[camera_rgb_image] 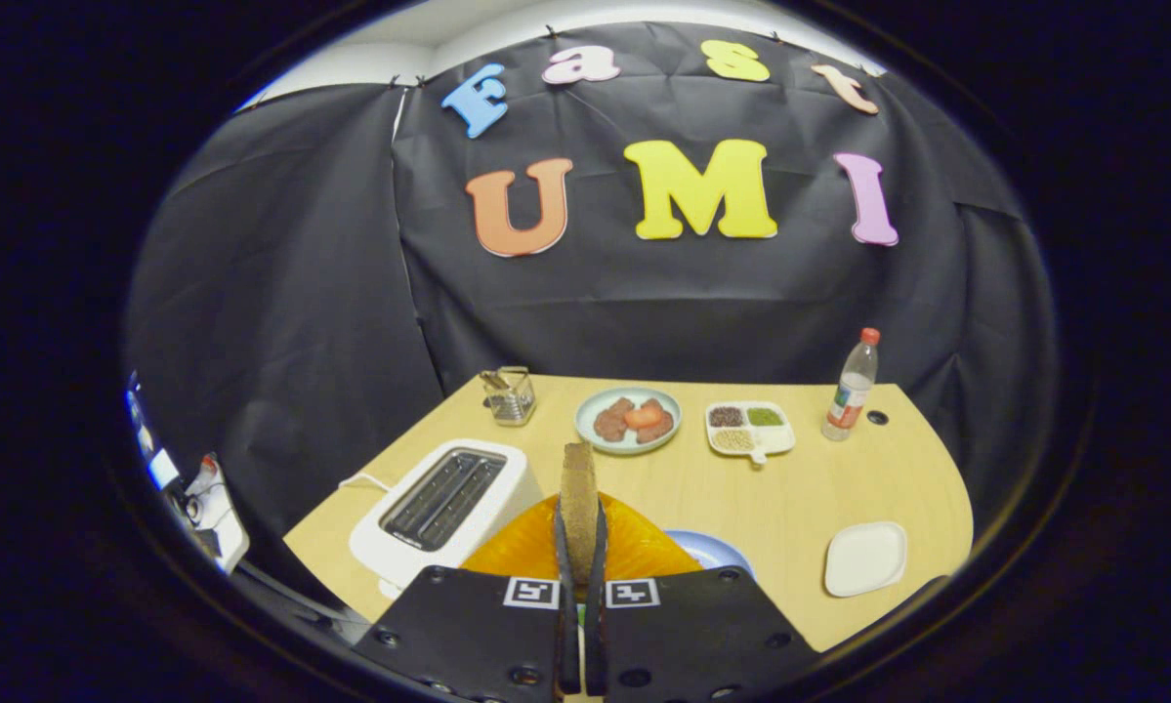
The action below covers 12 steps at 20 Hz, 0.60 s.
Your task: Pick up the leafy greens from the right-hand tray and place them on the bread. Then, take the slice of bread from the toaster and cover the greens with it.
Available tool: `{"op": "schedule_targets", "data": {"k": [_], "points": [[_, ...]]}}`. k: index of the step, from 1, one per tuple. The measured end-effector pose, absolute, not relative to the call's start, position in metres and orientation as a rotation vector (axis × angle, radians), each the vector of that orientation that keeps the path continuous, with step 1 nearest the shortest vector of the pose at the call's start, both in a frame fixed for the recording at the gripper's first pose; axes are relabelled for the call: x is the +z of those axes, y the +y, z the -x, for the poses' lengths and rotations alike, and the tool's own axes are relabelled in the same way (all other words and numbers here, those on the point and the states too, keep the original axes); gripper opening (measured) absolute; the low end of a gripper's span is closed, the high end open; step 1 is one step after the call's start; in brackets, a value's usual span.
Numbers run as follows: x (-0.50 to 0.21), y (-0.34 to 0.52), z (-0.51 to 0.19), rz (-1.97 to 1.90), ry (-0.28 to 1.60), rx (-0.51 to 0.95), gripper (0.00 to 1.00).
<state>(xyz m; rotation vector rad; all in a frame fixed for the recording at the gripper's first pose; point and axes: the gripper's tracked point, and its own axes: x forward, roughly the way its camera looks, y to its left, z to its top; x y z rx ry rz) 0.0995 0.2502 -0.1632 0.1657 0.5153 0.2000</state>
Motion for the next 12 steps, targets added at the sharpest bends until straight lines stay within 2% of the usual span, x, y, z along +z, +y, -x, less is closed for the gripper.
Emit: {"op": "schedule_targets", "data": {"k": [7,12], "points": [[-0.247,0.242,-0.095,-0.156,0.639,0.234,0.03],[-0.257,0.231,-0.101,-0.201,0.639,0.232,0.03]]}}
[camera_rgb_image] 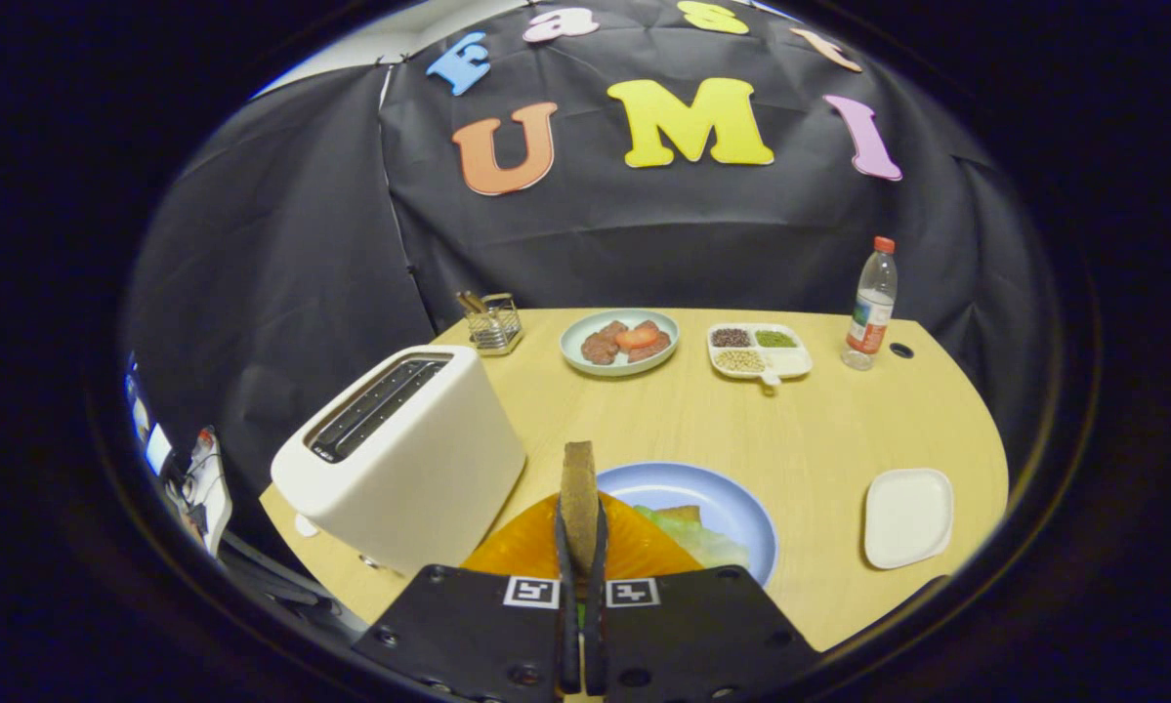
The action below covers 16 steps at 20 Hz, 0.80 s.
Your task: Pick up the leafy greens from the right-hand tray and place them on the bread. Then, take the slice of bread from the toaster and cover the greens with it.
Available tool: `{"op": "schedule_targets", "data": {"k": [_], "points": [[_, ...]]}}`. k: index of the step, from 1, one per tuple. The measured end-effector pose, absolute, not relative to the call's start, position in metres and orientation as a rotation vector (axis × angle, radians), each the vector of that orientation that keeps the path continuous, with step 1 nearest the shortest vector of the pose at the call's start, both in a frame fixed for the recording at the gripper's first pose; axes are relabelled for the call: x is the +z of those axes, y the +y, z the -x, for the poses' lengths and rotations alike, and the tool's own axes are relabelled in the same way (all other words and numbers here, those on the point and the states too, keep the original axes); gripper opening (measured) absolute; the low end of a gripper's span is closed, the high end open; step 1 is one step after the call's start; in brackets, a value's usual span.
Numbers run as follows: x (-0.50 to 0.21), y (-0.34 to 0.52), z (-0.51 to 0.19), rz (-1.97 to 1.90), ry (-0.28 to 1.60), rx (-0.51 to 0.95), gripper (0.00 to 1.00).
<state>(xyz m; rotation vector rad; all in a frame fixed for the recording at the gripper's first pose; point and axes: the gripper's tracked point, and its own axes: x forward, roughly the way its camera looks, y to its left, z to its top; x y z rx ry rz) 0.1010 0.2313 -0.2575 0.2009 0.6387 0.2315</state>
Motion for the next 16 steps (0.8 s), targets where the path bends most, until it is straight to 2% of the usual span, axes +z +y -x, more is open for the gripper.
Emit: {"op": "schedule_targets", "data": {"k": [3,5,6,7,12,14,16], "points": [[-0.266,0.216,-0.100,-0.190,0.659,0.215,0.10],[-0.279,0.202,-0.100,-0.163,0.694,0.196,0.18],[-0.284,0.196,-0.099,-0.160,0.710,0.188,0.33],[-0.289,0.192,-0.100,-0.158,0.719,0.183,0.36],[-0.306,0.176,-0.103,-0.125,0.762,0.174,0.75],[-0.310,0.171,-0.103,-0.116,0.774,0.163,0.84],[-0.310,0.165,-0.106,-0.112,0.778,0.153,0.88]]}}
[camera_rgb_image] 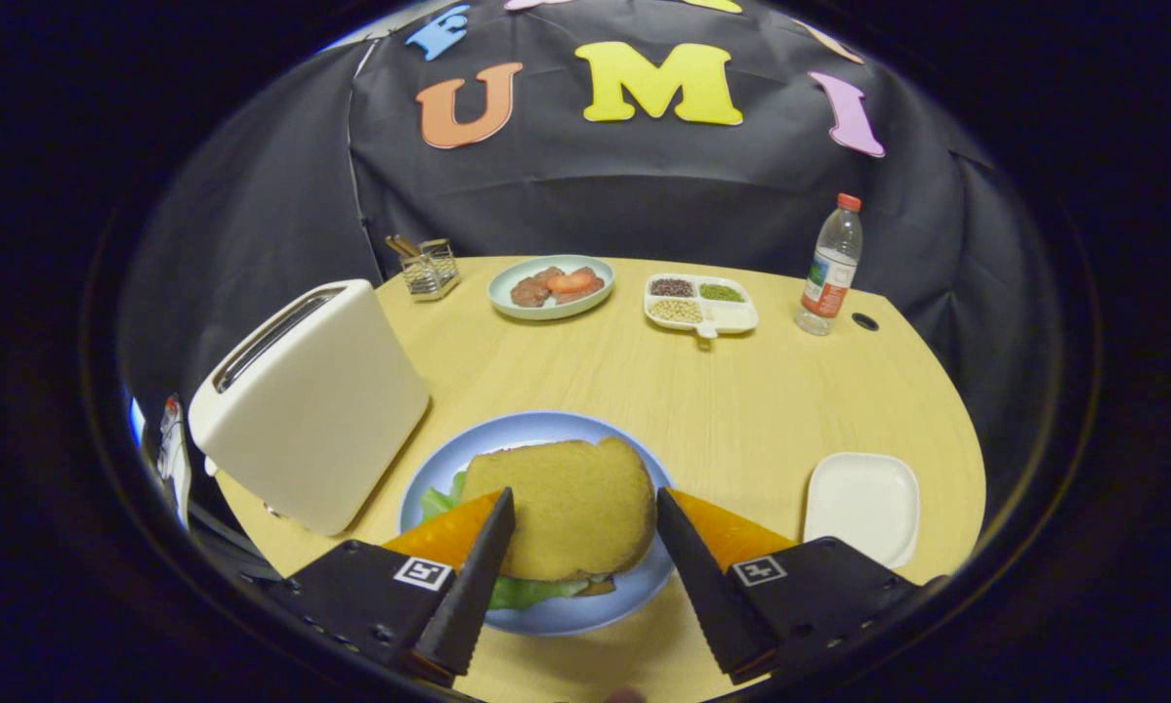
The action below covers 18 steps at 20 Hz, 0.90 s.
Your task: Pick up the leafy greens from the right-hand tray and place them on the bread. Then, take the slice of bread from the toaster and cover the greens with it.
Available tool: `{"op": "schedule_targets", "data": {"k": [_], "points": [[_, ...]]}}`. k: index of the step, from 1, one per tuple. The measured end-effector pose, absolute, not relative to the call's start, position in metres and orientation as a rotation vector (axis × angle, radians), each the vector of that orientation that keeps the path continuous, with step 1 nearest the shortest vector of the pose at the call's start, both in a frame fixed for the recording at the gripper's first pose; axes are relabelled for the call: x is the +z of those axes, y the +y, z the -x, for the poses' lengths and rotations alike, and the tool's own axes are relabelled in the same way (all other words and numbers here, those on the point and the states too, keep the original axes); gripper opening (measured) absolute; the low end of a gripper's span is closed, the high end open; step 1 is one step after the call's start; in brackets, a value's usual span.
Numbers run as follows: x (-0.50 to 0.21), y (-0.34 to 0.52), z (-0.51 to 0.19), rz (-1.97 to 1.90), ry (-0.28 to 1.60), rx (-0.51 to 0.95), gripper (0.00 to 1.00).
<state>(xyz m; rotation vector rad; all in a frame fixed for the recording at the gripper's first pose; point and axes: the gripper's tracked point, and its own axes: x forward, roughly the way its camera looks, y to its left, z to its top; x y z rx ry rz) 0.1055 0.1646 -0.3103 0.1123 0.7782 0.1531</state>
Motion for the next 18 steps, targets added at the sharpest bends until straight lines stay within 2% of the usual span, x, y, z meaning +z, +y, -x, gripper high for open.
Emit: {"op": "schedule_targets", "data": {"k": [7,12,18], "points": [[-0.271,0.151,-0.111,-0.095,0.697,0.149,0.96],[-0.188,0.116,-0.108,-0.049,0.526,0.070,0.96],[-0.087,0.072,-0.074,-0.034,0.320,-0.060,0.96]]}}
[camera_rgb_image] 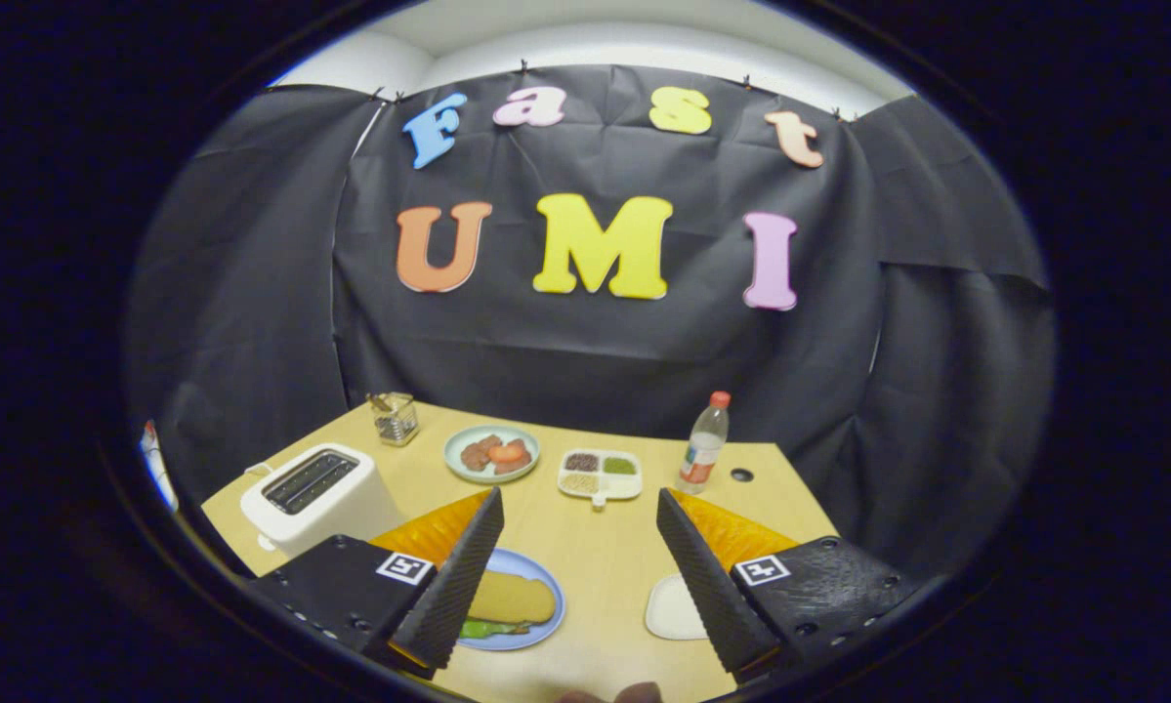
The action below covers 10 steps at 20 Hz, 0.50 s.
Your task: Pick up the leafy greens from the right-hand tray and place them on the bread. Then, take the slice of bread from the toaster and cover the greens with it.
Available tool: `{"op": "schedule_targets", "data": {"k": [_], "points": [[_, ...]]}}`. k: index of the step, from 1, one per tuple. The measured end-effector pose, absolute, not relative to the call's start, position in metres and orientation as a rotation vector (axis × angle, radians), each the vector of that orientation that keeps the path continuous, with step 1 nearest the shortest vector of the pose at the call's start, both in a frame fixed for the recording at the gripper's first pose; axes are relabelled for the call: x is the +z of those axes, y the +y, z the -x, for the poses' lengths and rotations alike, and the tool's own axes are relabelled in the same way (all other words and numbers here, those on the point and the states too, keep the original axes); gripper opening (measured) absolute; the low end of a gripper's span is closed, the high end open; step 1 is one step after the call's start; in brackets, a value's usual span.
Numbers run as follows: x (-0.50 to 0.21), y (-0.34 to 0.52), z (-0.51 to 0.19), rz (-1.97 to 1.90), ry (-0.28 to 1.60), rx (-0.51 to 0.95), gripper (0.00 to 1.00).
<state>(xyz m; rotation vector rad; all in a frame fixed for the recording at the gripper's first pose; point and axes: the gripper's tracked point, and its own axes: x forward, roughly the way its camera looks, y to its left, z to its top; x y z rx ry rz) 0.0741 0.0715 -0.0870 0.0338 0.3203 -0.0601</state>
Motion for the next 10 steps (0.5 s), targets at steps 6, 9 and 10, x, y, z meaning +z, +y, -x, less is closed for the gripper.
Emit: {"op": "schedule_targets", "data": {"k": [6,9,10], "points": [[-0.040,0.050,-0.038,-0.087,0.232,-0.167,0.96],[-0.040,0.052,-0.028,-0.109,0.228,-0.175,0.96],[-0.041,0.053,-0.026,-0.113,0.228,-0.175,0.96]]}}
